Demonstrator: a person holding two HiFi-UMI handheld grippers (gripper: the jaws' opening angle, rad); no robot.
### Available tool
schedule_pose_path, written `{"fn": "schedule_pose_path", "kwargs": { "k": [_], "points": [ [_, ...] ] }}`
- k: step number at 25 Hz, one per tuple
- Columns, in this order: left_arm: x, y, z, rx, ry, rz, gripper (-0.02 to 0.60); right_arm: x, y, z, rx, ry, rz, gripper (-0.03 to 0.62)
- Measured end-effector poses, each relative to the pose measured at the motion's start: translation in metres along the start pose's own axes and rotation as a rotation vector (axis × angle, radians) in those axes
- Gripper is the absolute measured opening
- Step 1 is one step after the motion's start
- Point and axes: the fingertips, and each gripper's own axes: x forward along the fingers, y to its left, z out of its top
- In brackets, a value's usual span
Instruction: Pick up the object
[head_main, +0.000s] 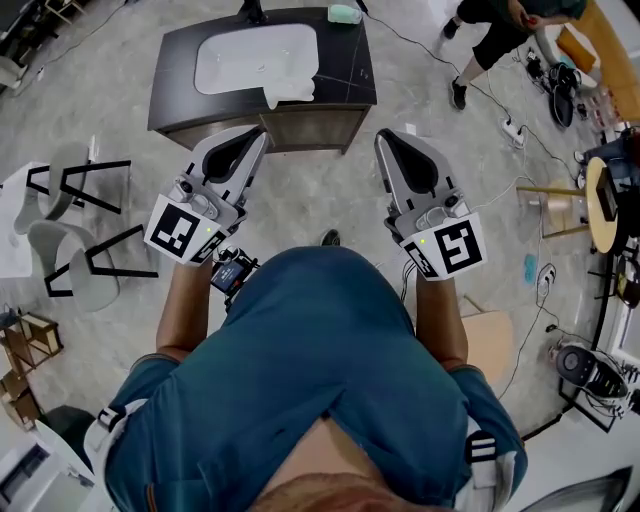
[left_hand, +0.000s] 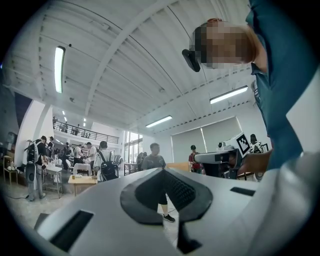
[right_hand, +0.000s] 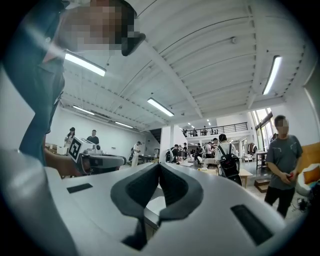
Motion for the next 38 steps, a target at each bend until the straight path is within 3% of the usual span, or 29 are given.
{"fn": "schedule_pose_path", "kwargs": {
  "k": [11,17,25,33,38],
  "points": [
    [0.053,0.002,-0.018,0.016,0.041,0.025,0.005,0.007,-0.05,-0.019,0.024,0.003,0.047,0.014],
    [0.062,0.038,-0.035,-0.017,0.055,0.008,0.005,0.034,-0.057,-0.024,0.02,0.023,0.017,0.014],
    [0.081,0.088,-0.032,-0.04,0.006,-0.053,0.005,0.085,-0.07,-0.018,-0.019,0.029,-0.035,0.014],
    [0.102,0.123,-0.061,-0.125,0.036,-0.09,0.006,0.114,-0.082,-0.029,-0.018,0.056,-0.065,0.014],
    [0.124,0.146,-0.089,-0.206,0.079,-0.053,0.006,0.131,-0.11,-0.042,0.011,0.076,-0.051,0.014]
  ]
}}
